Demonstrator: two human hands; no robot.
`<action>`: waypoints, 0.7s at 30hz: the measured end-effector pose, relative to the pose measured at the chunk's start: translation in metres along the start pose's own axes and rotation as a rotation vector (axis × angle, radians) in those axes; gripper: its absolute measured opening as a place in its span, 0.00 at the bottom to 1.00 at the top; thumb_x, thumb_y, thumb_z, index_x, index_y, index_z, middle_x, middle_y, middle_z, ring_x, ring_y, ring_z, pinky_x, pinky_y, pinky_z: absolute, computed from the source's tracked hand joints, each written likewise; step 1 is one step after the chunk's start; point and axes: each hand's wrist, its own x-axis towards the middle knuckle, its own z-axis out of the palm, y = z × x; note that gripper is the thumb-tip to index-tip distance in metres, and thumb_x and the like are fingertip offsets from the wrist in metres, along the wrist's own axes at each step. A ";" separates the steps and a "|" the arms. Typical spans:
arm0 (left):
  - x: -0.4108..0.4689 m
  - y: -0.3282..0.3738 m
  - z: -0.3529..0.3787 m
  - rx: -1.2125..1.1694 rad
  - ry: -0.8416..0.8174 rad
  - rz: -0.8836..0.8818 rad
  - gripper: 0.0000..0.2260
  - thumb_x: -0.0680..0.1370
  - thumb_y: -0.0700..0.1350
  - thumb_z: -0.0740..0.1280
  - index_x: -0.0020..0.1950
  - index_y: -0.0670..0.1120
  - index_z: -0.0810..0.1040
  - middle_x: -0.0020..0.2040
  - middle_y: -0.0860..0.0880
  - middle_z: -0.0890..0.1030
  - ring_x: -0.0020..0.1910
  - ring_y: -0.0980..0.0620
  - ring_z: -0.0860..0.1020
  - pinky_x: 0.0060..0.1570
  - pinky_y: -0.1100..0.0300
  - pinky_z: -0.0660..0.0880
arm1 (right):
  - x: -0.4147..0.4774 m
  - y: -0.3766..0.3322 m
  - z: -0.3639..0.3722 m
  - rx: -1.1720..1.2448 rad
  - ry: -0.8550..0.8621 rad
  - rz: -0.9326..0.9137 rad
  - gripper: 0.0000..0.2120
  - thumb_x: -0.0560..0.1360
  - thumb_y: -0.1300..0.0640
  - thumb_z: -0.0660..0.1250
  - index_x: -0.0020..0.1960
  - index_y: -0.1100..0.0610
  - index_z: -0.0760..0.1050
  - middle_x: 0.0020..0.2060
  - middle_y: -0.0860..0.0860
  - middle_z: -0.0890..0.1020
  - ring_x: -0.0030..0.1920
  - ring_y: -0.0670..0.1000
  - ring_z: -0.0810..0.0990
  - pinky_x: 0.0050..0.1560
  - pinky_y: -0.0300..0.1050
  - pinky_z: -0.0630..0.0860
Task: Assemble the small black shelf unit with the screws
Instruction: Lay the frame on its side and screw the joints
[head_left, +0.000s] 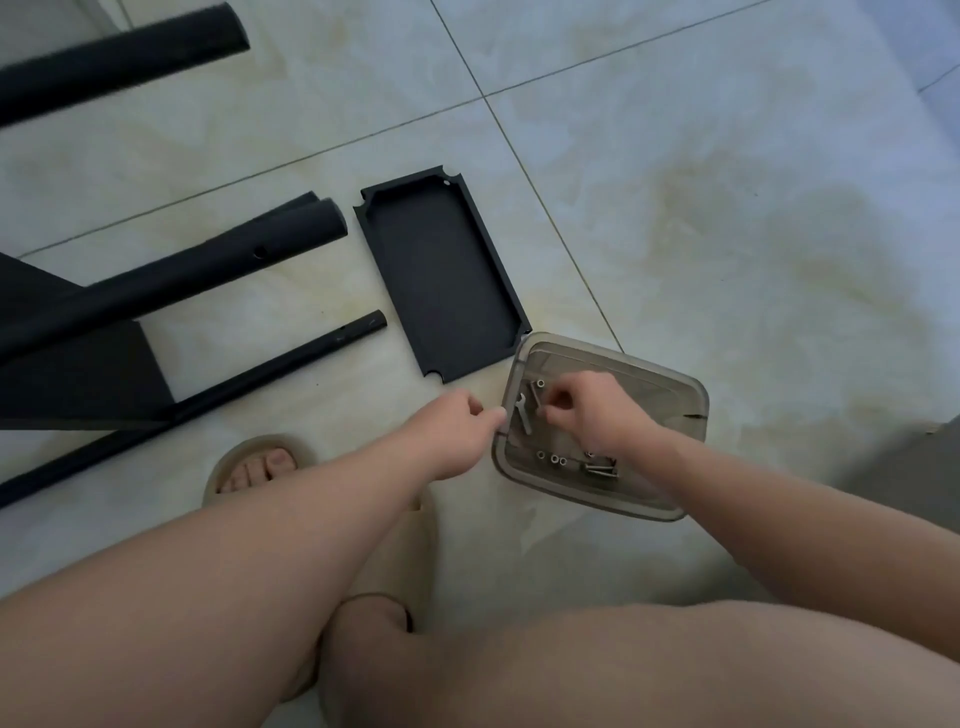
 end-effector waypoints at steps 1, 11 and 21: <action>-0.006 0.004 -0.008 -0.061 0.022 -0.026 0.15 0.83 0.55 0.59 0.58 0.45 0.73 0.55 0.44 0.81 0.51 0.43 0.80 0.54 0.54 0.75 | -0.002 -0.011 -0.012 0.015 -0.025 -0.004 0.04 0.77 0.55 0.71 0.46 0.55 0.81 0.37 0.50 0.82 0.38 0.50 0.80 0.42 0.43 0.74; -0.132 0.020 -0.103 -1.041 -0.011 -0.071 0.24 0.85 0.57 0.54 0.63 0.37 0.75 0.56 0.38 0.83 0.52 0.43 0.84 0.47 0.51 0.79 | -0.069 -0.198 -0.121 0.183 0.013 -0.363 0.08 0.77 0.55 0.72 0.40 0.54 0.80 0.31 0.50 0.83 0.29 0.44 0.80 0.35 0.35 0.75; -0.267 -0.032 -0.163 -1.394 0.035 0.133 0.25 0.87 0.53 0.50 0.57 0.33 0.76 0.42 0.38 0.84 0.42 0.42 0.84 0.43 0.48 0.82 | -0.185 -0.331 -0.093 0.020 0.162 -0.631 0.03 0.76 0.52 0.72 0.46 0.51 0.84 0.40 0.44 0.83 0.41 0.44 0.79 0.40 0.33 0.72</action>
